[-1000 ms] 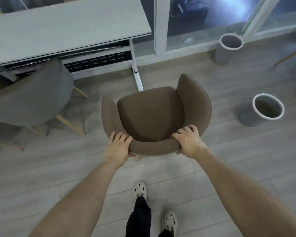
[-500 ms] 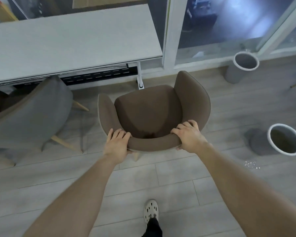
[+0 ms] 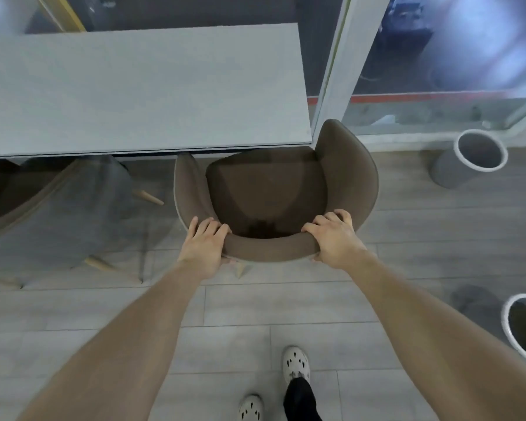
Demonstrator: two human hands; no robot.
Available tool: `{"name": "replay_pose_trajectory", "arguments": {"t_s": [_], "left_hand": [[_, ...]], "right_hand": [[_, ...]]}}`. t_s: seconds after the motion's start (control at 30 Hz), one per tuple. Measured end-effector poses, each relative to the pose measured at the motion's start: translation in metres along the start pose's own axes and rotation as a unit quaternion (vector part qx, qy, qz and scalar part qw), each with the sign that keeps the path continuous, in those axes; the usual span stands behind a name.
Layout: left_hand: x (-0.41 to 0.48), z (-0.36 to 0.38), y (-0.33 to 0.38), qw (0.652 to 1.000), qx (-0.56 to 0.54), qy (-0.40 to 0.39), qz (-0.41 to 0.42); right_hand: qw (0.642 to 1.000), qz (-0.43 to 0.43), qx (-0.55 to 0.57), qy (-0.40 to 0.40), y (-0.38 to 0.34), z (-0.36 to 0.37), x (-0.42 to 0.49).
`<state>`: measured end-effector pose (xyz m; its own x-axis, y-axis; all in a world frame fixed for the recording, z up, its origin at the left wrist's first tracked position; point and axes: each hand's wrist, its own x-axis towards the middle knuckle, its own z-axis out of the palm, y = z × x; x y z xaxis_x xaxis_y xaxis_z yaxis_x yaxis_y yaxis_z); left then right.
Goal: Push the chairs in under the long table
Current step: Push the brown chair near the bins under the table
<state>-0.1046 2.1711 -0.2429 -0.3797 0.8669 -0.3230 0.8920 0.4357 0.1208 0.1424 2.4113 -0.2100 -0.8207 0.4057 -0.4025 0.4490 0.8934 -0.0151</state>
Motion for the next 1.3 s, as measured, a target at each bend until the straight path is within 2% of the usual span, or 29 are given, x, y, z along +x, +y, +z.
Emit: {"name": "replay_pose_trajectory", "arguments": {"t_s": [0.47, 0.73, 0.9, 1.13, 1.3], "left_hand": [[0.032, -0.004, 0.003, 1.0, 0.003, 0.012, -0.014], [0.025, -0.022, 0.011, 0.998, 0.042, -0.035, -0.017], [0.008, -0.042, 0.016, 0.996, 0.003, -0.084, -0.029], [-0.04, -0.083, 0.012, 0.989, -0.054, -0.108, -0.089], [-0.103, -0.088, -0.036, 0.981, -0.051, -0.128, -0.136]], "right_hand": [[1.0, -0.013, -0.016, 0.006, 0.029, -0.011, 0.032], [1.0, 0.007, -0.019, -0.011, 0.02, -0.017, 0.027], [0.997, 0.006, -0.007, -0.08, -0.021, -0.036, 0.017], [0.993, -0.05, 0.084, -0.059, -0.088, -0.07, 0.007], [0.986, -0.082, 0.125, -0.074, -0.152, -0.096, 0.003]]}}
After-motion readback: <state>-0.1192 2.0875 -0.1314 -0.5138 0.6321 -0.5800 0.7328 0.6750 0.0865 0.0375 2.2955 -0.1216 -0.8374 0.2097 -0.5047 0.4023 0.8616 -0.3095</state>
